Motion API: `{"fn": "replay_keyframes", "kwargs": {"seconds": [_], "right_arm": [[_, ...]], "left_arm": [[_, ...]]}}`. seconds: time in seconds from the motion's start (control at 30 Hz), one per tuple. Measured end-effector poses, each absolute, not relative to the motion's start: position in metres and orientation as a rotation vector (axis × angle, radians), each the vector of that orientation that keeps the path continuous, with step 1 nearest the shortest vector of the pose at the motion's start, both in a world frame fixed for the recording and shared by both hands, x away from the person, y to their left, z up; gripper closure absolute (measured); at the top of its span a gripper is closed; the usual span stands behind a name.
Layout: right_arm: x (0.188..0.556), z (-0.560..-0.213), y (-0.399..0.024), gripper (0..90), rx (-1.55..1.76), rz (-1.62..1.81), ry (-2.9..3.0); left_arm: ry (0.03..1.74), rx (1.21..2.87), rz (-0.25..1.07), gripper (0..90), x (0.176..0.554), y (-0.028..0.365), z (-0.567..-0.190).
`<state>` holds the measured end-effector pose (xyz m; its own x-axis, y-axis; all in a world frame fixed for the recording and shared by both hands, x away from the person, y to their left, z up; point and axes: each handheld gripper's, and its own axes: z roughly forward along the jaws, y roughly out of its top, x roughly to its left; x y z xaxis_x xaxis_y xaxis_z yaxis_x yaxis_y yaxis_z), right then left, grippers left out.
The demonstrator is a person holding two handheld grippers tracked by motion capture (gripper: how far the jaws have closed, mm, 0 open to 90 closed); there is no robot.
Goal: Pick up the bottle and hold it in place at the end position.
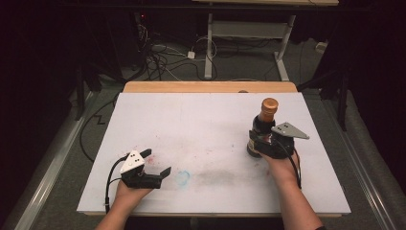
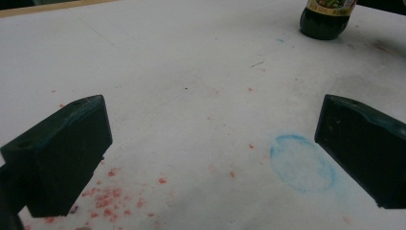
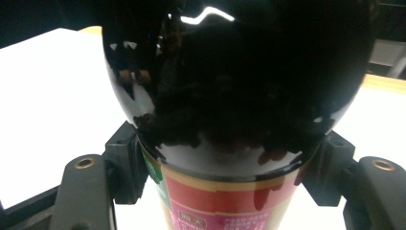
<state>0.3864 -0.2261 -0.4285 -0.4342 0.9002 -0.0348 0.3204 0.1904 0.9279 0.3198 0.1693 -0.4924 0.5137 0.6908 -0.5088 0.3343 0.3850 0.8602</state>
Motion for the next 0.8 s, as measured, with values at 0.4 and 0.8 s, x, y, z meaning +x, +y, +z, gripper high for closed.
{"fn": "replay_keyframes", "kwargs": {"seconds": [0.4, 0.8], "right_arm": [[0.395, -0.414, -0.183, 31.9, 1.034, 1.311, 1.937], [0.416, -0.411, -0.124, 31.9, 0.940, 1.360, 2.005]], "left_arm": [[1.064, 1.204, 0.287, 0.0, 0.320, 0.170, -0.492], [1.060, 1.198, 0.283, 0.0, 0.319, 0.170, -0.492]]}}
